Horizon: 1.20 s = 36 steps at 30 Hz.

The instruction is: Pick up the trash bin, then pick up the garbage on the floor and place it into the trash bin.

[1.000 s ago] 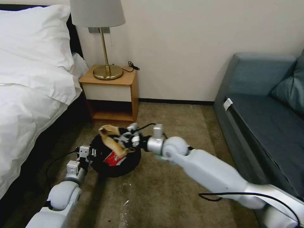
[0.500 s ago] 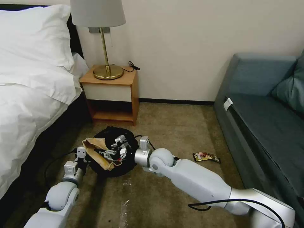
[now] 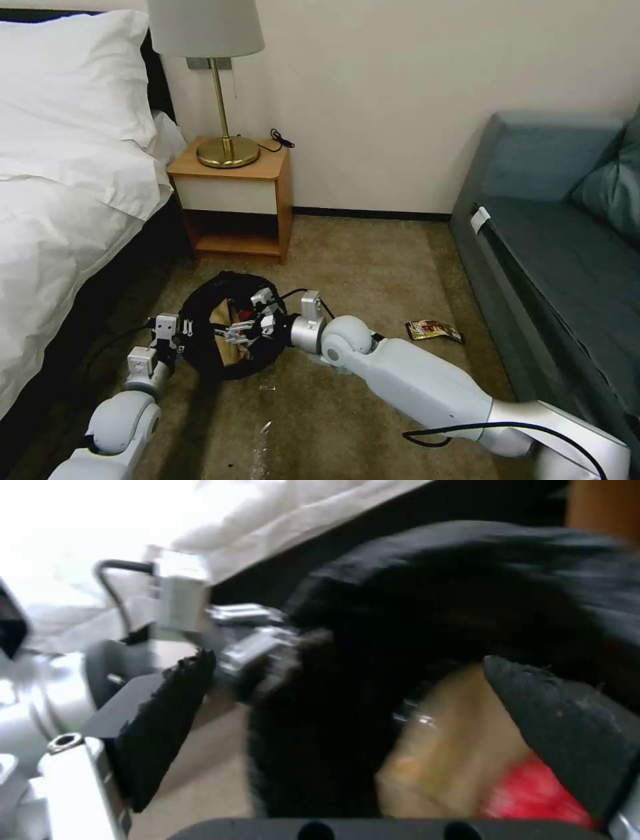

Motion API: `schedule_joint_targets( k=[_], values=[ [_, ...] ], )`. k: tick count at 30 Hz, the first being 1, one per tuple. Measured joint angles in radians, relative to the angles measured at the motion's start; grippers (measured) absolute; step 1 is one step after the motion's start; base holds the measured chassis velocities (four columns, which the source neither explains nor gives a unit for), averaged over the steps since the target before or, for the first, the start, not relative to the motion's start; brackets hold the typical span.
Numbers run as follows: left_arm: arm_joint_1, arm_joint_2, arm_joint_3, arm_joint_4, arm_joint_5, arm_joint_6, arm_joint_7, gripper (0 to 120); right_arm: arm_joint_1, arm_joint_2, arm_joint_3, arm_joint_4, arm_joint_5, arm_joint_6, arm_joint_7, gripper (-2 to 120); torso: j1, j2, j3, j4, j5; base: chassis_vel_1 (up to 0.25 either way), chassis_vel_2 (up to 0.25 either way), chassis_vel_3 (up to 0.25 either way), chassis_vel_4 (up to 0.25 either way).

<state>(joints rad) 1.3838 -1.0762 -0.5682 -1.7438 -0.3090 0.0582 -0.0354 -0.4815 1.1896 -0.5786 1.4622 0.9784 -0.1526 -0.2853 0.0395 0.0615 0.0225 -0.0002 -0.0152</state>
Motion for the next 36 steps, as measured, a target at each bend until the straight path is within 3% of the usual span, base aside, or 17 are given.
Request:
schedule_joint_targets(
  k=[3, 5, 9, 13, 17, 19, 21, 26, 30, 36],
  values=[
    [0.006, 0.002, -0.009, -0.003, 0.0, -0.001, 0.0, 3, 0.001, -0.016, 0.009, 0.0, -0.003, -0.005, 0.0, 100, 0.0, 0.0, 0.0, 0.0001, 0.0, 0.0, 0.0, 0.0, 0.0],
    [0.016, 0.011, -0.031, -0.013, 0.0, 0.004, -0.003, 3, -0.004, -0.078, 0.059, 0.001, -0.036, -0.05, 0.006, 100, 0.0, 0.0, 0.0, 0.0001, 0.0001, 0.0, 0.0, 0.0, 0.0],
    [0.015, 0.017, -0.045, -0.023, 0.0, 0.019, -0.013, 3, -0.017, -0.131, 0.105, -0.014, -0.077, -0.072, 0.017, 100, 0.0, 0.0, 0.0, -0.0004, 0.0001, 0.0, 0.0, 0.0, 0.0],
    [0.017, 0.016, -0.065, -0.033, 0.004, 0.03, -0.025, 3, -0.048, -0.19, 0.164, -0.067, -0.168, -0.072, 0.025, 100, 0.0, 0.0, 0.0, -0.0004, 0.0005, 0.0, 0.0, 0.0, 0.0],
    [0.034, -0.013, -0.073, -0.031, 0.043, 0.028, -0.028, 3, -0.097, -0.249, 0.233, -0.187, -0.296, -0.078, 0.016, 100, 0.0, 0.0, 0.0, -0.0001, 0.0002, 0.0, 0.0, 0.0, 0.0],
    [0.04, -0.024, -0.068, -0.029, 0.057, 0.025, -0.028, 3, -0.102, -0.25, 0.244, -0.249, -0.341, -0.064, 0.004, 100, 0.0, 0.0, 0.0, -0.0003, 0.0002, 0.0, 0.0, 0.0, 0.0],
    [0.05, -0.054, -0.054, -0.026, 0.085, 0.02, -0.028, 3, -0.102, -0.228, 0.277, -0.423, -0.456, -0.011, -0.024, 100, 0.0, 0.0, 0.0, -0.0005, 0.0, 0.0, 0.0, 0.0, 0.0],
    [0.059, -0.078, -0.044, -0.023, 0.111, 0.006, -0.026, 3, -0.073, -0.178, 0.299, -0.623, -0.568, 0.043, -0.035, 100, 0.0, 0.0, 0.0, 0.0, 0.0001, 0.0, 0.0, 0.0, 0.0],
    [0.076, -0.08, -0.053, -0.031, 0.12, -0.004, -0.022, 3, -0.042, -0.111, 0.343, -0.793, -0.668, 0.076, -0.067, 100, 0.0, 0.0, 0.0, -0.0002, 0.0001, 0.0, 0.0, 0.0, 0.0],
    [0.098, -0.067, -0.079, -0.054, 0.12, -0.016, -0.016, 3, -0.022, -0.052, 0.411, -0.908, -0.765, 0.104, -0.083, 100, 0.0, 0.0, 0.0, 0.0003, 0.0002, 0.0, 0.0, 0.0, 0.0]
  ],
)
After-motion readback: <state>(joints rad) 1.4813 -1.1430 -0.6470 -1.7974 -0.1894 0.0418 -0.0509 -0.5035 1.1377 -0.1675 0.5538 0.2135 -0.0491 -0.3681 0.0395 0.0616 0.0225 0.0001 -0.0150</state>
